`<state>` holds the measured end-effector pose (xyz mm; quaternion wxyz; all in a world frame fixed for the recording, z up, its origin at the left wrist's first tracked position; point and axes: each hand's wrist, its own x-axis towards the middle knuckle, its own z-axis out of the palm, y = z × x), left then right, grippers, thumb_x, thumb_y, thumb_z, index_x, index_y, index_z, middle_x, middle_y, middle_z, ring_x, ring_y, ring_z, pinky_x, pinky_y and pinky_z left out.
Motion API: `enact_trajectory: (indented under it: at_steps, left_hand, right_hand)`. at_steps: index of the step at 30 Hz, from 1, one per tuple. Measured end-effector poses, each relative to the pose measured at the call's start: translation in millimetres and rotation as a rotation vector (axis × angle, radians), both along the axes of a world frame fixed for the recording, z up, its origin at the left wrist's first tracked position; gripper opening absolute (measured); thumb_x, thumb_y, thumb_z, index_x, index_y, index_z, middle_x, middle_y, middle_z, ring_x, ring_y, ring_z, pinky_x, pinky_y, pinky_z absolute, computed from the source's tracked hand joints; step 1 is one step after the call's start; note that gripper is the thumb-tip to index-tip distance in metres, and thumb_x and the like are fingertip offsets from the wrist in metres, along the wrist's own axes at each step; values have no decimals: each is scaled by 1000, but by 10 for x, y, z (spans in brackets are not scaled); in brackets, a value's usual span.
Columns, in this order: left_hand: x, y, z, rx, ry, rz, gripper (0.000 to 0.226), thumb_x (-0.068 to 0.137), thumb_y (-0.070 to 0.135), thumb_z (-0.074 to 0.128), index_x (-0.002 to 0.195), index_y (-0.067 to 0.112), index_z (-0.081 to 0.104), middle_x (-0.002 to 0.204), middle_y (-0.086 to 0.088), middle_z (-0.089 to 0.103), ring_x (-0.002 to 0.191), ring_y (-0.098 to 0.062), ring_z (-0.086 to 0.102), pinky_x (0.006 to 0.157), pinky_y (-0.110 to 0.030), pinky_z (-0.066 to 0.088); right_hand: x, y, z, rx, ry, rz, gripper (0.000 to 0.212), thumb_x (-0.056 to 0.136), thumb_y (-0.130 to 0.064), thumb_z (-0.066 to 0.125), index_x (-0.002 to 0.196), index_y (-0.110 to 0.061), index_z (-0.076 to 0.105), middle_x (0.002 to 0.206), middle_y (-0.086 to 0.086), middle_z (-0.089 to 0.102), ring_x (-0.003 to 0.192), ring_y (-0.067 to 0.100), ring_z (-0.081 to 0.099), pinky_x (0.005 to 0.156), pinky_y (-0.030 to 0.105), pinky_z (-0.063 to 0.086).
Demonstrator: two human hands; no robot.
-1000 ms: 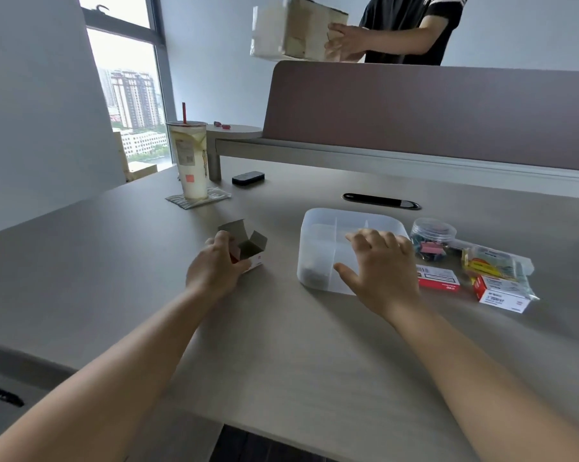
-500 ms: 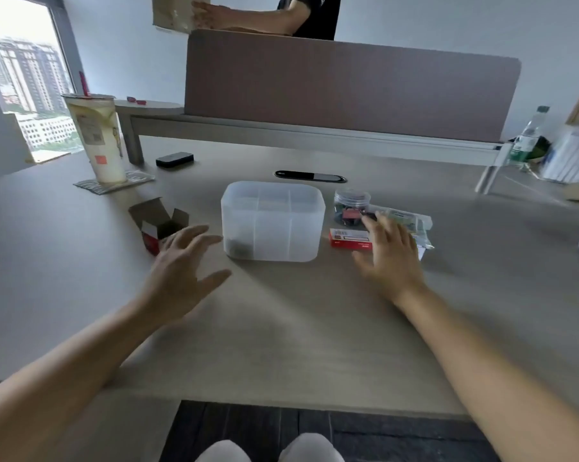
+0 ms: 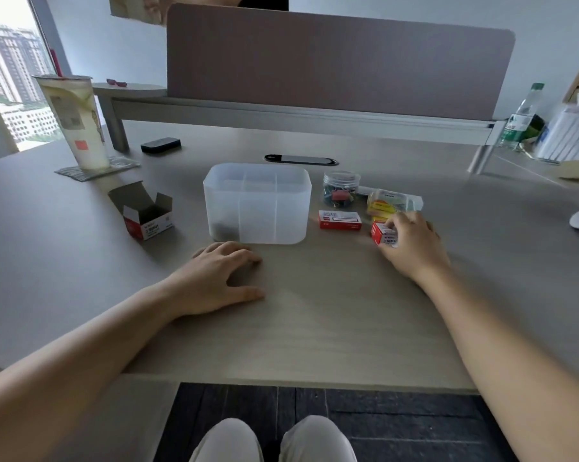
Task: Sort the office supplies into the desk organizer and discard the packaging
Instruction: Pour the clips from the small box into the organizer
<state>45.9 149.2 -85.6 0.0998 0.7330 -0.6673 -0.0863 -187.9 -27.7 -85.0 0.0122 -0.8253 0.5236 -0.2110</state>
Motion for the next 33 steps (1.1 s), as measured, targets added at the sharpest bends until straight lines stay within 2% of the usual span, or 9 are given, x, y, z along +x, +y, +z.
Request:
enact_trajectory:
  at_steps: [3, 6, 10, 14, 16, 19, 25, 30, 33]
  left_hand:
    - [3, 3, -1, 14, -13, -11, 72, 74, 70, 39, 135, 33, 30, 148, 6, 26, 137, -13, 19, 112, -30, 15]
    - [1, 11, 15, 22, 1, -12, 88, 57, 76, 29, 135, 33, 31, 147, 7, 27, 137, -13, 19, 112, -29, 15]
    - [7, -4, 18, 2, 44, -9, 66, 78, 60, 49, 134, 30, 33, 147, 4, 28, 136, -15, 21, 111, -29, 16]
    - [-19, -34, 40, -64, 127, 21, 69, 75, 47, 61, 135, 27, 33, 144, 1, 34, 133, -17, 28, 108, -28, 24]
    - [-63, -65, 57, -105, 215, 31, 70, 74, 42, 65, 134, 24, 34, 141, 0, 38, 130, -17, 32, 103, -26, 28]
    - [-150, -125, 85, -183, 404, 28, 70, 72, 33, 70, 132, 21, 37, 134, 1, 47, 120, -13, 43, 97, -23, 34]
    - [-84, -183, 118, -333, 629, 2, 44, 64, 17, 77, 102, 17, 55, 100, 0, 62, 95, -17, 61, 88, -35, 51]
    - [70, -141, 110, -329, 721, -58, 36, 65, 5, 73, 93, 19, 55, 93, 3, 63, 90, -15, 64, 81, -27, 55]
    - [109, -131, 114, -305, 847, -61, 37, 68, -3, 69, 88, 24, 54, 89, 7, 62, 84, -10, 63, 76, -19, 55]
  right_hand:
    - [-51, 29, 14, 32, 1, 76, 35, 82, -20, 58, 114, -7, 47, 126, 17, 47, 115, 35, 48, 96, 39, 37]
    - [-86, 88, 38, 69, -75, 165, 34, 78, -9, 62, 110, -7, 53, 126, 16, 45, 116, 31, 48, 90, 31, 37]
    - [-8, 255, 98, 138, -142, 304, 31, 75, -9, 67, 104, -8, 58, 123, 12, 47, 112, 24, 45, 81, 22, 31]
    - [185, 492, 144, 211, -203, 445, 28, 71, -16, 73, 96, -13, 59, 99, -1, 54, 89, 12, 47, 63, 7, 34]
    - [308, 618, 161, 232, -287, 494, 27, 70, -15, 74, 91, -19, 57, 90, -10, 52, 87, 14, 51, 69, 10, 38]
    - [483, 747, 203, 272, -398, 562, 31, 68, -16, 76, 88, -22, 54, 95, -1, 59, 88, 18, 57, 75, 25, 47]
    - [716, 837, 182, 298, -416, 625, 31, 70, -18, 75, 87, -26, 50, 98, 1, 56, 80, 5, 53, 68, 10, 44]
    - [753, 844, 274, 434, -440, 695, 25, 71, -17, 72, 81, -31, 53, 87, -9, 59, 81, 5, 60, 72, 13, 51]
    - [784, 859, 305, 356, -343, 701, 21, 72, -18, 72, 88, -24, 60, 83, -17, 57, 76, 4, 59, 71, 13, 49]
